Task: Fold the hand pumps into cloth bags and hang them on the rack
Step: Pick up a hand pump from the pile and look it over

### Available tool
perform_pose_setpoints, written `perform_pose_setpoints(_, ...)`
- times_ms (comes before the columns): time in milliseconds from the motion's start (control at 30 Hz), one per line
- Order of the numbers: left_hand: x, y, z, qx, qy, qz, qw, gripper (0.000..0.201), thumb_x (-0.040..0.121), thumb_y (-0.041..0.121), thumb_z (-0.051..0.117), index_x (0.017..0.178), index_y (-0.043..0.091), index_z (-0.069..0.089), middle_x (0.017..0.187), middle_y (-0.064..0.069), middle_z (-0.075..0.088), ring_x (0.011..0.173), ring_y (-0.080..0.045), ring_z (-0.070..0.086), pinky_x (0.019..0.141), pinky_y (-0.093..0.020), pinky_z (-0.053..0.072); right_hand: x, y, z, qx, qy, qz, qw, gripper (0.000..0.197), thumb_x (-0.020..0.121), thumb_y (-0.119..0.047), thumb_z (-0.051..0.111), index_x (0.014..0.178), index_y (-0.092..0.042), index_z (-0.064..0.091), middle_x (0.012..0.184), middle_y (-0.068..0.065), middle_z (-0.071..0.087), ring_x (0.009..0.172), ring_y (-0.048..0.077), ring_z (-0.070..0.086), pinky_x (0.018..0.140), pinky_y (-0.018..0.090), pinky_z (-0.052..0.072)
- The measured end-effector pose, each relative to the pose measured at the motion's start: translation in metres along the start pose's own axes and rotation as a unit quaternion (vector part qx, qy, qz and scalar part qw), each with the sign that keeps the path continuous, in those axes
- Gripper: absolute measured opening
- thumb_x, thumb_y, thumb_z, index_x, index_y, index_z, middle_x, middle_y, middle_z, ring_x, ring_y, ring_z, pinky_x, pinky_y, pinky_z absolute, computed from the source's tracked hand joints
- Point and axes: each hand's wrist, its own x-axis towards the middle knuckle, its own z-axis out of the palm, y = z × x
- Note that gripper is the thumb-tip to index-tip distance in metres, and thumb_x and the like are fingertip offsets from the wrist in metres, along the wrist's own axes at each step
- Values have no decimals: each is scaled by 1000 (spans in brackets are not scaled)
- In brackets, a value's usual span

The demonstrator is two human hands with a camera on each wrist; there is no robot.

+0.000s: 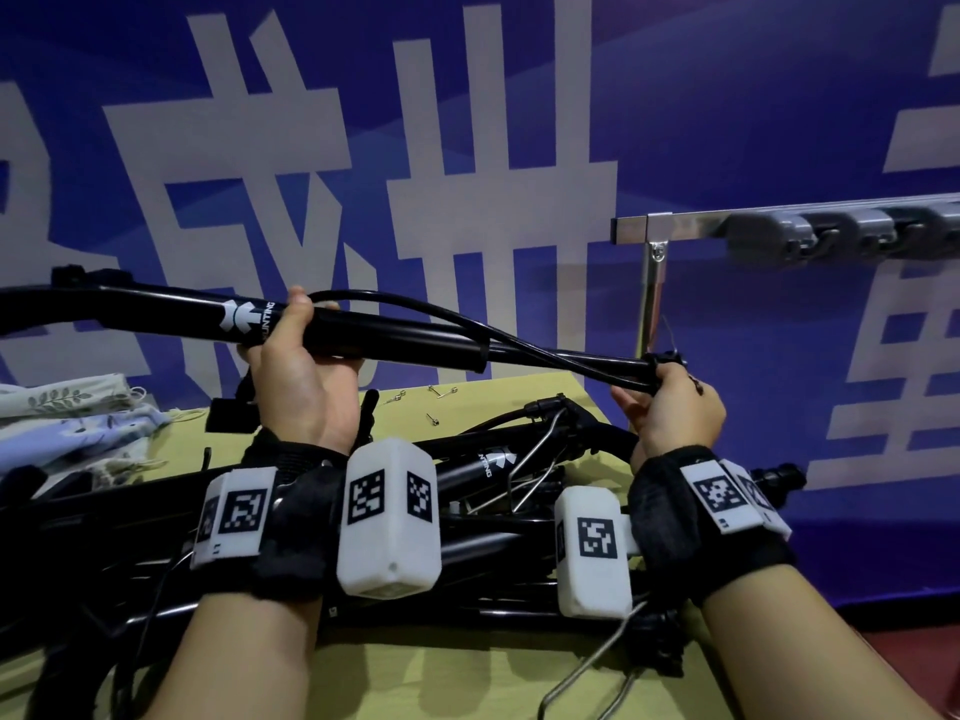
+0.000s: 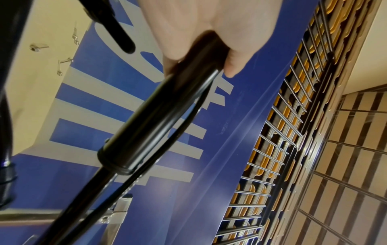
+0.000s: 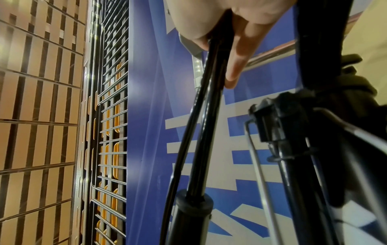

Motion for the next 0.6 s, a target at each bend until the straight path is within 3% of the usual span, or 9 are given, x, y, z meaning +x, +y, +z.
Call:
perform_pose_setpoints(100,-5,-3,3,-3,-19,-14,1000,56,92,10,51,144,6,31,113,-7,49,81,-13,59,64,-31,55,0,0,1,-3,-19,2,1000,31,89,-6,52,119,4,52,92,17,63,40,12,62,53,26,58)
perform_pose_setpoints(200,-8,-5,6,2,-37,-28,999,54,93,10,49,144,5,32,114,-6,49,85,-13,56,64,-31,55,-3,0,2,-3,-37,-4,999,28,90,-5,51,117,4,51,92,18,63,42,14,63,52,25,57)
perform_pose_setpoints(367,-8,-6,6,9,-43,-38,998,62,90,11,51,146,7,25,117,-8,51,102,-21,55,68,-37,56,-9,0,4,2,-66,-7,998,12,91,-3,48,101,-7,45,84,15,61,43,16,64,46,22,54)
perform_pose_setpoints(433,-8,-4,5,11,-40,-47,998,54,92,13,49,143,4,31,116,-7,52,103,-22,56,70,-38,56,-12,-1,5,3,-81,-7,997,10,91,-2,46,93,-11,44,81,15,60,42,16,63,46,22,54)
perform_pose_setpoints(533,-10,-1,7,18,-32,-72,997,16,96,14,44,108,9,53,96,-1,61,90,-17,59,73,-36,53,-14,-4,7,26,-96,-1,995,20,92,1,45,85,-17,41,78,13,58,40,14,61,45,22,53)
perform_pose_setpoints(600,-12,0,9,8,-1,-73,997,12,96,13,44,88,14,53,83,2,62,84,-17,60,80,-37,51,-15,-8,7,66,-109,5,992,21,92,4,43,87,-16,41,80,11,58,44,14,63,48,23,55)
